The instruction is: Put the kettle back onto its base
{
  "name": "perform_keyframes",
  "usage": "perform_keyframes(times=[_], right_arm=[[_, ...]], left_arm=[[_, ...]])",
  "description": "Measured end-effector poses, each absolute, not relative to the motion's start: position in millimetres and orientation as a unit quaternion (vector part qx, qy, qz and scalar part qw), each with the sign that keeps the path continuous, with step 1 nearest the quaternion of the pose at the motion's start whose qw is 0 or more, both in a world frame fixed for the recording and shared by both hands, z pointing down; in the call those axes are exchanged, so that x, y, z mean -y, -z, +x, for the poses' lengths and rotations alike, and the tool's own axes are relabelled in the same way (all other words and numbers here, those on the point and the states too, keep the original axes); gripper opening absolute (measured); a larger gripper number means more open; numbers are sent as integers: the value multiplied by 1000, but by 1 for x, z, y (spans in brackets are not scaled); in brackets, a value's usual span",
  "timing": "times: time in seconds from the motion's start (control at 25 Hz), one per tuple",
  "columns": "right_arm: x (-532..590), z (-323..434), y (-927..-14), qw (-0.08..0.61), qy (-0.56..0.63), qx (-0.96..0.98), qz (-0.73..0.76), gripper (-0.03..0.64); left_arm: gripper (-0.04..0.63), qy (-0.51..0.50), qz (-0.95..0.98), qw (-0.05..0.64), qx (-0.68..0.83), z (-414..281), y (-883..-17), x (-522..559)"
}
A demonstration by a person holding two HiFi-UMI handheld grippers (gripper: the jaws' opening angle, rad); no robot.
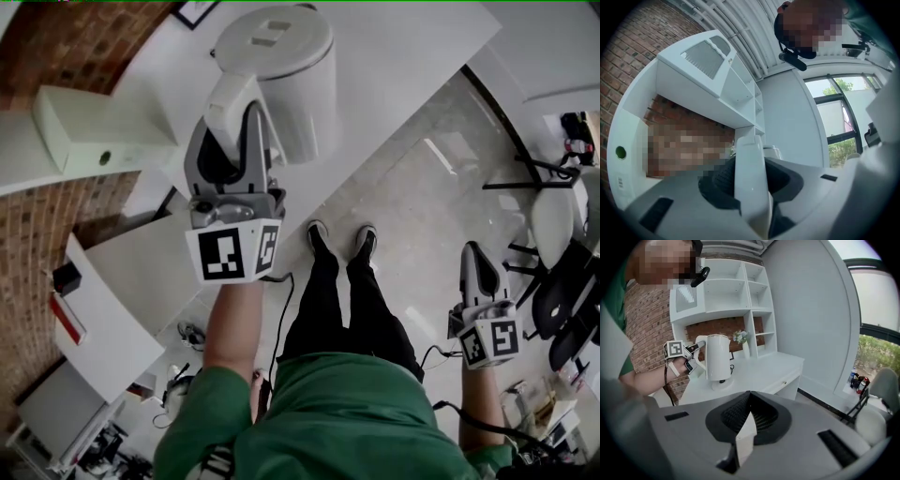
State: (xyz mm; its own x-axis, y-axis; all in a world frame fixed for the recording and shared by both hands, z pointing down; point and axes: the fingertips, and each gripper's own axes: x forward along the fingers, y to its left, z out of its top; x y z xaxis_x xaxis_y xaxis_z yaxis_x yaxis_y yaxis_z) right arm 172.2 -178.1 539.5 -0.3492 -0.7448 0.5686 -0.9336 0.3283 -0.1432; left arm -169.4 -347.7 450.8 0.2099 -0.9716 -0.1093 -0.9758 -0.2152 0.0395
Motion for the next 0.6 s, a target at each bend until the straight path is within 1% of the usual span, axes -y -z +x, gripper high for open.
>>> perform_keyframes(times=[0.6], right_arm=[[177,165,-552,202,-261,786,523,21]], left_arm=[[144,-48,-775,18,-629,-163,-466,360]])
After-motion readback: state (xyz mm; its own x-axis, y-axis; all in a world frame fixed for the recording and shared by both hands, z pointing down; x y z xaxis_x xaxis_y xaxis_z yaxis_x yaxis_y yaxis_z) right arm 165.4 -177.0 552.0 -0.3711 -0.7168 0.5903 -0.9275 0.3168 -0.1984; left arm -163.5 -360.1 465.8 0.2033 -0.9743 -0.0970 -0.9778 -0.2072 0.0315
